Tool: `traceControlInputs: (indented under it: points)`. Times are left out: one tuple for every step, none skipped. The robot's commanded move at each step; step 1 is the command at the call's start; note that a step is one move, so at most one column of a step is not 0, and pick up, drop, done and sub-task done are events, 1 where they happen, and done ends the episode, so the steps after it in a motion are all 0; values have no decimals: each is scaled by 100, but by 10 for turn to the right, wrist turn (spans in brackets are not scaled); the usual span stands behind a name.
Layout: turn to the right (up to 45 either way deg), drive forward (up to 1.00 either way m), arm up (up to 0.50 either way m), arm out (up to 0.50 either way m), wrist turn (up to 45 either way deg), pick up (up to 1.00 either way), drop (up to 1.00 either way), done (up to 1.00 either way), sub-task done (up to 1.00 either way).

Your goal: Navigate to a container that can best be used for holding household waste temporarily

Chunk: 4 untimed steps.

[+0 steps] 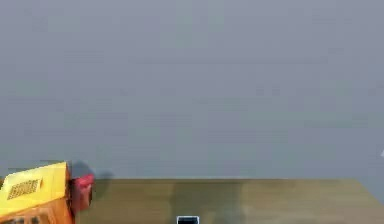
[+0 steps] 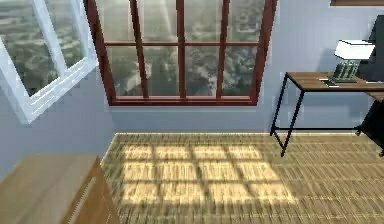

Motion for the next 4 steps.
traceControlInputs:
  points:
    - [450,0,0,0,0,0,0,0,0]
    - [450,0,0,0,0,0,0,0,0]
    - [450,0,0,0,0,0,0,0,0]
    - [360,0,0,0,0,0,0,0,0]
